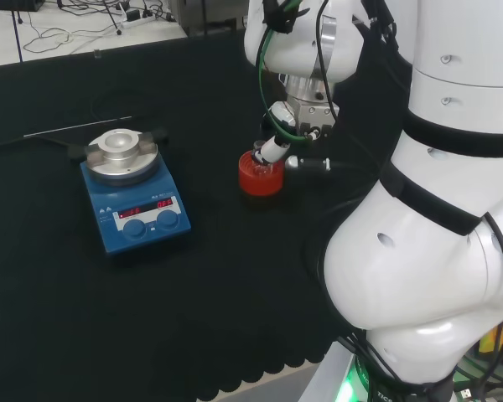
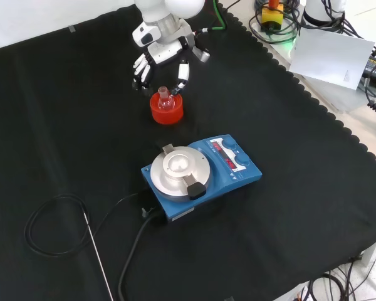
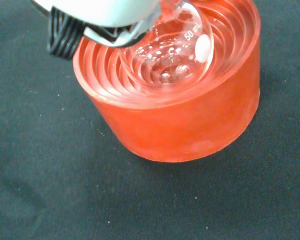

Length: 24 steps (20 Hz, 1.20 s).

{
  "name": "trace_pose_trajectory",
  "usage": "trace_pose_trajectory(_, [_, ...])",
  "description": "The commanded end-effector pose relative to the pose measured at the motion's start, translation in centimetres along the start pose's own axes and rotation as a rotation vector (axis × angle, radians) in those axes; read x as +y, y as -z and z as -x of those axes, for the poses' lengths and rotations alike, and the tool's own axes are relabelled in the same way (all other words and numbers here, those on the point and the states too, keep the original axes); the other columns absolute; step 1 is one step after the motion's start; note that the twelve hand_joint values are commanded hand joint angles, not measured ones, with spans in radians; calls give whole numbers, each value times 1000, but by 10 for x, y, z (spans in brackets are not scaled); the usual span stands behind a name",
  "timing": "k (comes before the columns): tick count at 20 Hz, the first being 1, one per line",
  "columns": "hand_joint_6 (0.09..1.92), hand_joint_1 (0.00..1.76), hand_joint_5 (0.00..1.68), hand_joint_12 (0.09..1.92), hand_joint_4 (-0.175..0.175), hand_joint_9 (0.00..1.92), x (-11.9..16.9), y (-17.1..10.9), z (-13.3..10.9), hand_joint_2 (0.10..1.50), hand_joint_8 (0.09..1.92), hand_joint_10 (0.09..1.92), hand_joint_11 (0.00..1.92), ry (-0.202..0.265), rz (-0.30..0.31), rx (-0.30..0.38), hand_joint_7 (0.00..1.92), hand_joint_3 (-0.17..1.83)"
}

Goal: Pick up the round-bottom flask.

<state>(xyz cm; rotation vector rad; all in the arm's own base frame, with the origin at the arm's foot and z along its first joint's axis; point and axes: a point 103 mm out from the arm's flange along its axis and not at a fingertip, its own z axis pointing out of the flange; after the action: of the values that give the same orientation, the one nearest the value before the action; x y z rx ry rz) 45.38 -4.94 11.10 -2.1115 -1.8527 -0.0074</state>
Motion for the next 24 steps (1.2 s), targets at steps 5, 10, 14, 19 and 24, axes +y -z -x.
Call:
trace_pose_trajectory(5, [781,992,761,1352,-47,596,0,0,-5,586,726,660,355,3,-2,-29,372,687])
trace_pose_trajectory(10, [774,999,892,1344,-46,621,2,0,-4,592,724,650,367,-2,2,-41,409,695])
trace_pose_trajectory(14, [772,1066,1116,1322,137,668,3,1,-6,799,722,632,419,-9,17,-53,466,434])
trace_pose_trajectory(19, [675,1113,1240,1278,168,746,4,5,-10,736,696,582,510,-15,35,-46,545,523])
trace_pose_trajectory(24, [725,1129,1245,1270,135,775,1,20,-14,664,690,560,543,-17,43,-25,571,664])
